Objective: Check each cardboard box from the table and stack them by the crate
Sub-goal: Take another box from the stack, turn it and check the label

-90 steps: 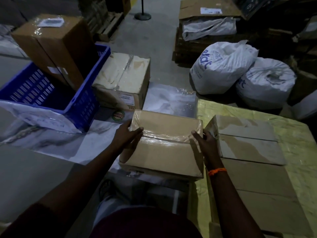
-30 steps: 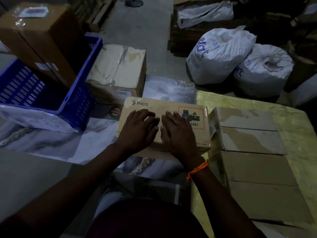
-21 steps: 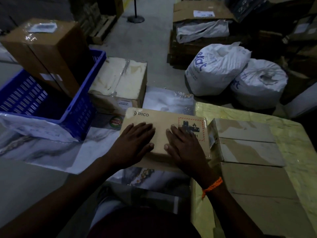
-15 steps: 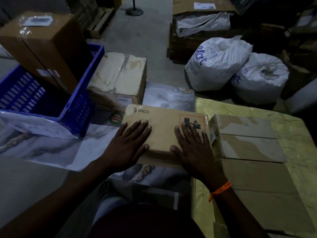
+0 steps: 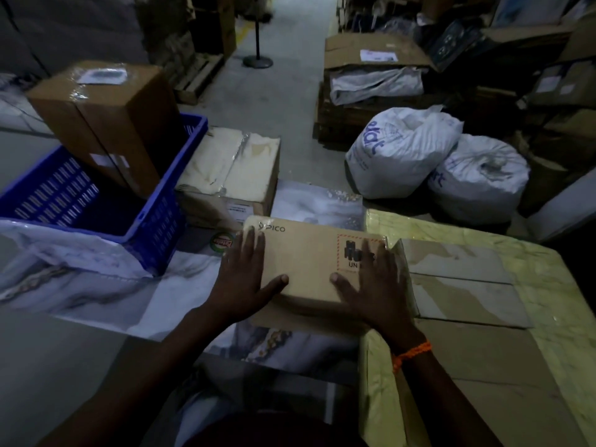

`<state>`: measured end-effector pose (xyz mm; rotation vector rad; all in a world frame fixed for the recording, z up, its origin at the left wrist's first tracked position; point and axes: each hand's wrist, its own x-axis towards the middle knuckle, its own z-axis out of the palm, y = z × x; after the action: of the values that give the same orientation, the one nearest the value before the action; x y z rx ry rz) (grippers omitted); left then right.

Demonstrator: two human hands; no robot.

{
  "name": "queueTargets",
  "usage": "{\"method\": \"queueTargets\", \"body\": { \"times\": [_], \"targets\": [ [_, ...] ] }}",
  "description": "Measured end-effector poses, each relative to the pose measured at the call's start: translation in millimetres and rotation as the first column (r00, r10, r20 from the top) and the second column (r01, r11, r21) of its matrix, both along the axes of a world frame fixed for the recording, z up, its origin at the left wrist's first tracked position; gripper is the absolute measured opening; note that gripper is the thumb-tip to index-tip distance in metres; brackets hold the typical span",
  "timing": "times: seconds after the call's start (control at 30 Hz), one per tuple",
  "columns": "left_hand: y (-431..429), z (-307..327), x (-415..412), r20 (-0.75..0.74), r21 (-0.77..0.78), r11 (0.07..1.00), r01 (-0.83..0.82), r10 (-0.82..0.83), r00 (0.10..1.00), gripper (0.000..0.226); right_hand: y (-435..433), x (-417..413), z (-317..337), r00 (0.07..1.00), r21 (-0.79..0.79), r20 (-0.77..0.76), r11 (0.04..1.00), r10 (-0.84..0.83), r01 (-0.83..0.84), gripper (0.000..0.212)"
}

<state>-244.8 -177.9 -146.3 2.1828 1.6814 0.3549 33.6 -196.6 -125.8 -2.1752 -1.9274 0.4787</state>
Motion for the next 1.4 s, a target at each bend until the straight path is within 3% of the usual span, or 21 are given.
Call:
{"method": "queueTargets", "body": {
  "times": [0.07, 0.17, 0.27, 0.33, 0.43, 0.53, 0.6, 0.7, 0.83, 0.9, 1.03, 1.13, 1.23, 1.33, 1.4],
  "targets": [
    [10.0, 12.0, -3.2, 0.252, -0.144, 0.984, -0.103, 0.137, 0.958, 0.105, 11.7, 12.4, 1.7, 0.964, -0.003, -0.219, 0.988, -0.15, 0.153, 0.103],
    [15.7, 36.8, -3.4, 0.558, -0.352, 0.926, -0.138, 0.326, 0.764, 0.056, 17.8, 28.2, 8.0, 0.764, -0.124, -0.58, 0.958, -0.281, 0.258, 0.077],
    [12.2, 42.1, -4.1, 0.588, -0.373, 0.92, -0.118, 0.332, 0.738, 0.058, 11.8, 35.0, 9.0, 0.642, -0.192, -0.7, 0.948, -0.313, 0.253, 0.044],
    [7.6, 36.8, -8.1, 0.587, -0.356, 0.922, -0.153, 0.348, 0.731, 0.069, 4.7, 33.7, 7.5, 0.614, -0.178, -0.73, 0.951, -0.299, 0.252, 0.043],
    [-1.6, 29.0, -14.1, 0.623, -0.389, 0.892, -0.23, 0.438, 0.648, 0.075, -4.4, 28.4, 8.6, 0.56, -0.13, -0.777, 0.944, -0.288, 0.305, 0.05],
    [-12.8, 22.4, -20.9, 0.681, -0.339, 0.896, -0.288, 0.445, 0.582, 0.078, -13.6, 25.0, 15.5, 0.45, -0.087, -0.854, 0.925, -0.26, 0.37, 0.023],
    [-21.2, 14.9, -23.1, 0.727, -0.337, 0.883, -0.326, 0.464, 0.506, 0.07, -18.5, 25.7, 13.4, 0.404, -0.094, -0.874, 0.911, -0.268, 0.401, 0.033],
    [-32.2, 7.7, -21.9, 0.726, -0.453, 0.817, -0.357, 0.57, 0.384, 0.064, -26.4, 24.7, 7.2, 0.364, -0.141, -0.882, 0.905, -0.3, 0.402, 0.05],
    [-41.5, -4.3, -21.1, 0.678, -0.506, 0.788, -0.352, 0.615, 0.403, 0.038, -44.4, 24.4, -8.4, 0.368, -0.183, -0.873, 0.915, -0.319, 0.361, 0.032],
    [-46.7, -12.4, -23.8, 0.648, -0.487, 0.787, -0.379, 0.616, 0.449, 0.03, -56.4, 24.2, -21.4, 0.378, -0.194, -0.865, 0.914, -0.331, 0.355, 0.033],
    [-61.5, -27.2, -29.8, 0.604, -0.475, 0.793, -0.381, 0.609, 0.514, 0.052, -77.5, 18.8, -47.0, 0.423, -0.176, -0.832, 0.895, -0.358, 0.41, 0.04],
    [-70.0, -41.4, -26.5, 0.583, -0.467, 0.791, -0.395, 0.612, 0.534, 0.048, -82.7, 17.5, -61.4, 0.493, -0.154, -0.783, 0.887, -0.378, 0.435, 0.045],
    [-72.3, -55.7, -24.6, 0.531, -0.422, 0.81, -0.408, 0.585, 0.613, 0.041, -79.6, 21.8, -73.7, 0.544, -0.143, -0.745, 0.889, -0.386, 0.434, 0.051],
    [-68.3, -62.7, -24.4, 0.499, -0.404, 0.817, -0.412, 0.574, 0.649, 0.048, -75.4, 23.8, -80.1, 0.589, -0.152, -0.707, 0.897, -0.392, 0.415, 0.06],
    [-65.3, -63.2, -21.9, 0.506, -0.319, 0.858, -0.404, 0.514, 0.692, 0.061, -73.0, 19.8, -82.2, 0.686, -0.077, -0.635, 0.912, -0.356, 0.402, 0.068]
  ]
}}
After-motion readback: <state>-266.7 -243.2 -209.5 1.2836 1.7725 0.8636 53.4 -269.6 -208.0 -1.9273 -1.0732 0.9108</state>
